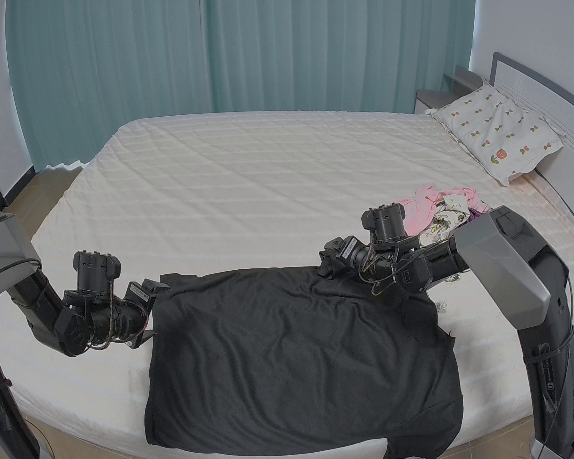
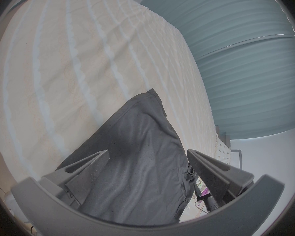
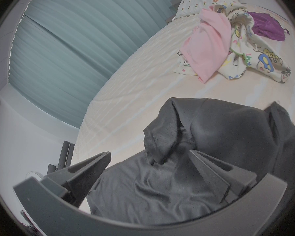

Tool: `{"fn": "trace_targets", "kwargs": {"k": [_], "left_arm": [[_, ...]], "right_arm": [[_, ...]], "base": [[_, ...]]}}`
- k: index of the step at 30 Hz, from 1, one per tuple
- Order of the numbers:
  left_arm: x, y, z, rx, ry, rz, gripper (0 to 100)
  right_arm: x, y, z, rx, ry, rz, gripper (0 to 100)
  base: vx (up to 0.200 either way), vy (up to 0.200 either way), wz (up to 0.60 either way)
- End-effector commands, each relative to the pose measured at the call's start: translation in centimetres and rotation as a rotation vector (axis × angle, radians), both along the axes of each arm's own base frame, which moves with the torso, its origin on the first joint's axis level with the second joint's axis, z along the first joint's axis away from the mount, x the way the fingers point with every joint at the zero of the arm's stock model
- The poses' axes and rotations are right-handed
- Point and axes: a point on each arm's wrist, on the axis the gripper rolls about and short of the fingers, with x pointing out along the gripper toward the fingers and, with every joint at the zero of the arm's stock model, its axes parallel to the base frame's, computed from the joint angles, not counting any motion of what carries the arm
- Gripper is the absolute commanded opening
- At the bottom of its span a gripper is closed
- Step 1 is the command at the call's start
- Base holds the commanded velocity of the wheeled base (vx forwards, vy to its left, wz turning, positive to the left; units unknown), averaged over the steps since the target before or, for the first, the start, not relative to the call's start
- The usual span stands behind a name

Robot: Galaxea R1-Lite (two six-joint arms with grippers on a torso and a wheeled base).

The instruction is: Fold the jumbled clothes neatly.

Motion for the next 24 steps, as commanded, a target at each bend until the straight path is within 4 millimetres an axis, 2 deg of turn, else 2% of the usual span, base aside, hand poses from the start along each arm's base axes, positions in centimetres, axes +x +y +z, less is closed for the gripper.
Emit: {"fn": "trace_targets", "kwargs": {"k": [1,6,7,13,14,15,19,24], "left_arm": [[-0.2,-0.1,-0.6,-0.001,0.023,-0.003,100],[-0.2,-0.1,-0.7,0.000,0.024,-0.002,100],[-0.2,-0.1,-0.7,0.001,0.027,-0.002,100],[-0.3,-0.1,-0.8,0.001,0.030,-0.002,100],[-0.3,-0.1,-0.8,0.001,0.029,-0.002,100],[-0.3,-0.1,-0.8,0.001,0.029,-0.002,100],[-0.4,-0.1,-0.9,0.001,0.019,0.000,100],[-0.5,-0.1,-1.1,0.002,0.019,-0.001,100]], "right_arm": [[1.4,0.8,-2.8,-0.011,0.014,-0.002,100],[2.0,1.5,-3.4,-0.029,0.022,0.014,100],[2.3,1.6,-3.3,-0.030,0.020,0.013,0],[3.6,1.5,-2.9,-0.032,0.004,-0.009,0],[4.5,0.3,-3.4,-0.044,0.015,-0.049,0],[4.5,0.3,-3.4,-0.044,0.015,-0.049,0],[5.8,-2.2,-1.3,-0.004,-0.081,-0.116,0],[6.9,-3.9,0.0,0.036,-0.193,-0.154,0]], "base": [[0.000,0.000,0.00],[0.000,0.000,0.00],[0.000,0.000,0.00],[0.000,0.000,0.00],[0.000,0.000,0.00],[0.000,0.000,0.00],[0.000,0.000,0.00],[0.000,0.000,0.00]]}}
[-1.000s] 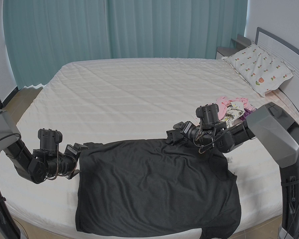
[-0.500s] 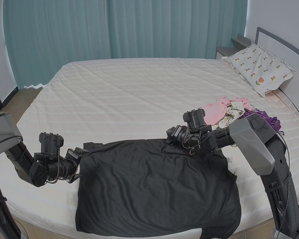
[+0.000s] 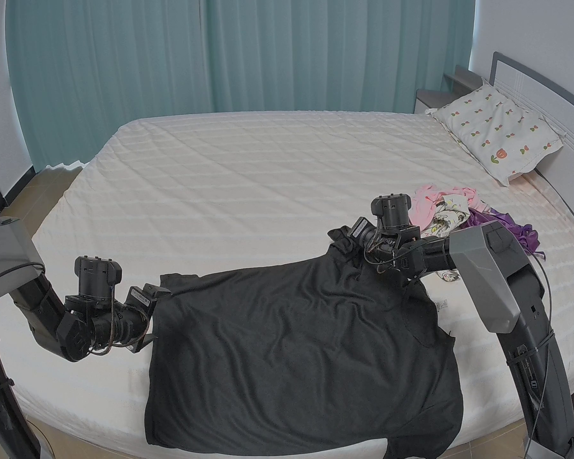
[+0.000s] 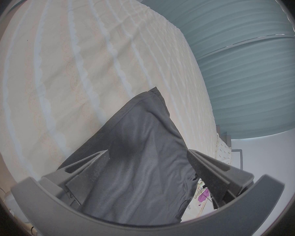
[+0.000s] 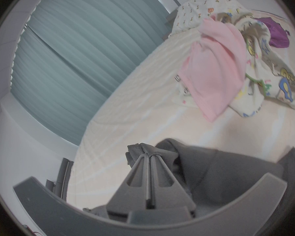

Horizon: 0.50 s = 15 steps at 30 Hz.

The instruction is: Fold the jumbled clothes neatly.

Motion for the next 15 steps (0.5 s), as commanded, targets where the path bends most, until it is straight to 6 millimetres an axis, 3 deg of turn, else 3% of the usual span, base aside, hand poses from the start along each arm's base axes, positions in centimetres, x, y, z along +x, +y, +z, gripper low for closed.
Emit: {"fn": "trace_targets", "kwargs": {"k": [1,9,10,15], "left_arm": [[-0.2,0.0,-0.4,0.002,0.013,0.000,100],[-0.1,0.0,-0.7,0.005,0.021,-0.001,100],[-0.1,0.0,-0.7,0.005,0.021,-0.001,100],[-0.1,0.0,-0.8,0.006,0.024,-0.002,100]], "right_arm": [[1.0,-2.0,1.2,0.029,-0.088,-0.040,0],[1.4,-2.6,1.4,0.042,-0.144,-0.052,0],[1.4,-2.6,1.4,0.042,-0.144,-0.052,100],[1.3,-1.7,2.0,0.048,-0.189,-0.032,100]], "base": [[0.000,0.000,0.00],[0.000,0.000,0.00],[0.000,0.000,0.00],[0.000,0.000,0.00]]}}
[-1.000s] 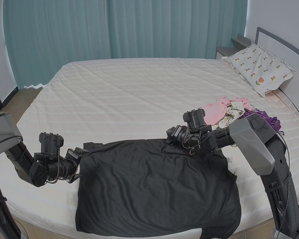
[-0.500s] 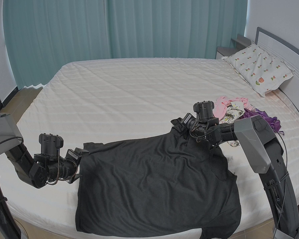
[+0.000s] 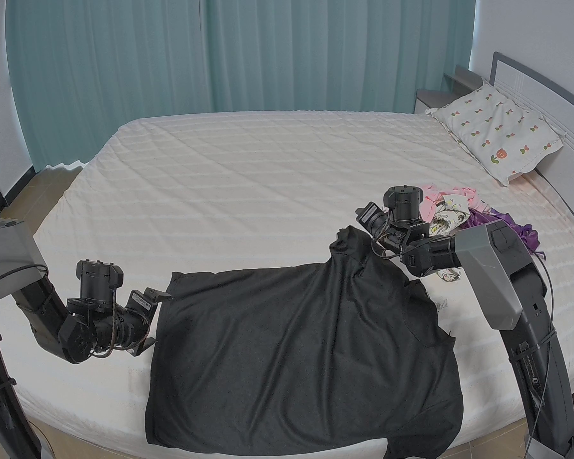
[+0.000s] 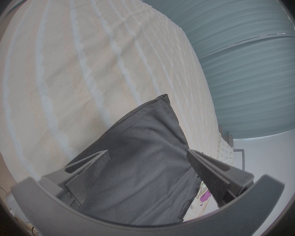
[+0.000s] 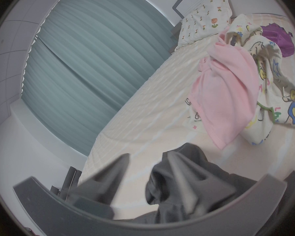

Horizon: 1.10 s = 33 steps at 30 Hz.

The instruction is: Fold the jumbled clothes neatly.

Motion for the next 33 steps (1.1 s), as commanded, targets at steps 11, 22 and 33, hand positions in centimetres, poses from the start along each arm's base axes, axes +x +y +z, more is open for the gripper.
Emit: {"fn": "trace_targets", "kwargs": {"k": [11,22,33], "left_arm": [[0.0,-0.1,-0.2,0.002,0.007,-0.003,100],[0.1,-0.1,-0.5,0.004,0.013,-0.006,100],[0.2,-0.1,-0.5,0.006,0.012,-0.004,100]], "right_arm": [[0.3,-2.5,-0.5,-0.117,0.024,-0.013,100],[-0.9,-3.3,-3.4,-0.154,0.139,0.042,0],[-0.5,-5.2,-3.2,-0.155,0.152,0.001,0]], "base": [[0.000,0.000,0.00],[0.000,0.000,0.00],[0.000,0.000,0.00]]}}
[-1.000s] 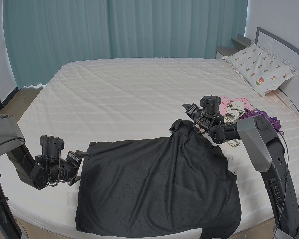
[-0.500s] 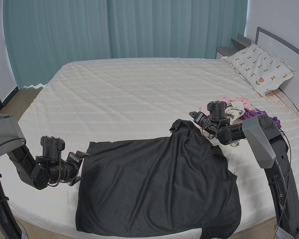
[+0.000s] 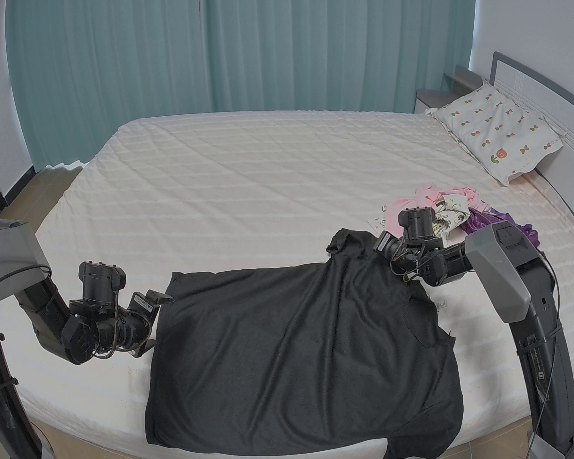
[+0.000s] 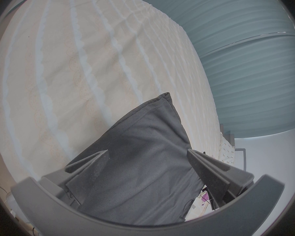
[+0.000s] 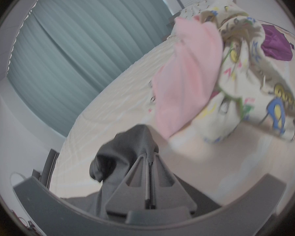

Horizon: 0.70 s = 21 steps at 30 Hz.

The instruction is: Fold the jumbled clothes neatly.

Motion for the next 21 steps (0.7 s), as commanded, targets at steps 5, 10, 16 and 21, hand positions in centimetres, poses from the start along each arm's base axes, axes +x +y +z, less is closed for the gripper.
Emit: {"fn": "trace_targets", "kwargs": {"k": [5,10,16,21], "left_arm": [[0.1,0.0,0.0,0.002,-0.002,0.003,100],[0.1,0.0,-0.1,0.003,0.001,0.003,100],[0.2,0.0,-0.1,0.004,-0.002,0.007,100],[0.2,0.0,-0.1,0.004,-0.002,0.007,100]], "right_arm": [[0.9,-3.1,4.0,0.080,-0.091,-0.090,0],[0.5,-3.2,3.5,0.082,-0.056,-0.097,0],[-0.7,-2.5,0.7,0.021,0.039,-0.057,100],[-1.0,-2.8,0.1,-0.001,0.101,-0.066,100]], "base": [[0.000,0.000,0.00],[0.000,0.000,0.00],[0.000,0.000,0.00],[0.000,0.000,0.00]]}}
